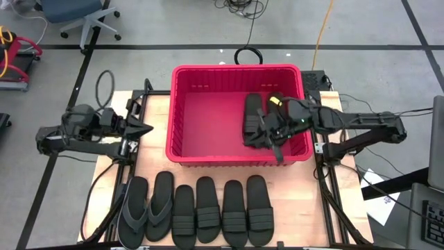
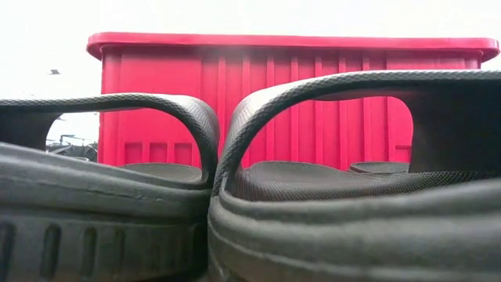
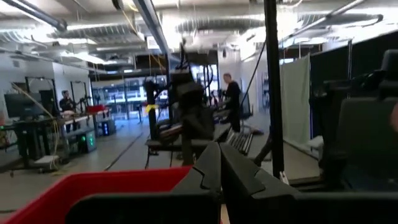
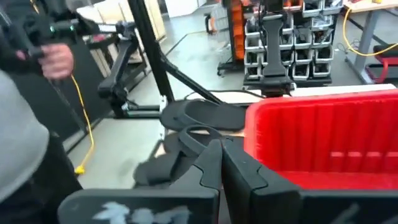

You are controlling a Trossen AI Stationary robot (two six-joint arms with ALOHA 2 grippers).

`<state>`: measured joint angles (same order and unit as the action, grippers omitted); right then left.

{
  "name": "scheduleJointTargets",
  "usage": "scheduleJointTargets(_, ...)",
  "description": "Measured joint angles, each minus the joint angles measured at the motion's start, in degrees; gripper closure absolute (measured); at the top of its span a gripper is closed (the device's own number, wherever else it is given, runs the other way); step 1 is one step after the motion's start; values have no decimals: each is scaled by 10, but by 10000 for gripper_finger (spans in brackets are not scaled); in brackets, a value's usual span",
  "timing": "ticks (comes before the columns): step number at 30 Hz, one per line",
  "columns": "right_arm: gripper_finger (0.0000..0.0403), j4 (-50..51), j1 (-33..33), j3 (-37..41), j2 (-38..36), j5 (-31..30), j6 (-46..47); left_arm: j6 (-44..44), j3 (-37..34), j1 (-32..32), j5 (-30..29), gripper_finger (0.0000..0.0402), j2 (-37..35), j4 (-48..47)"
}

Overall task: Pick and place slides into bin
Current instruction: Put the black slide into the red bin

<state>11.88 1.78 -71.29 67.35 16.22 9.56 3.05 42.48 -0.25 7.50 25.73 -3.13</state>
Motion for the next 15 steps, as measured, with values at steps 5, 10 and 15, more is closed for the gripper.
scheduleJointTargets(5,403,-5,58,0,0,-14,18,-34,9,-6,1,401,42,2)
scheduleJointTargets(10,403,7,99,0,-1,-81,-5,-40,31,-63,68,401,100,33)
scheduleJointTargets(15,403,58,112,0,-18,-89,-9,-21,64,-126,-48,401,163,26)
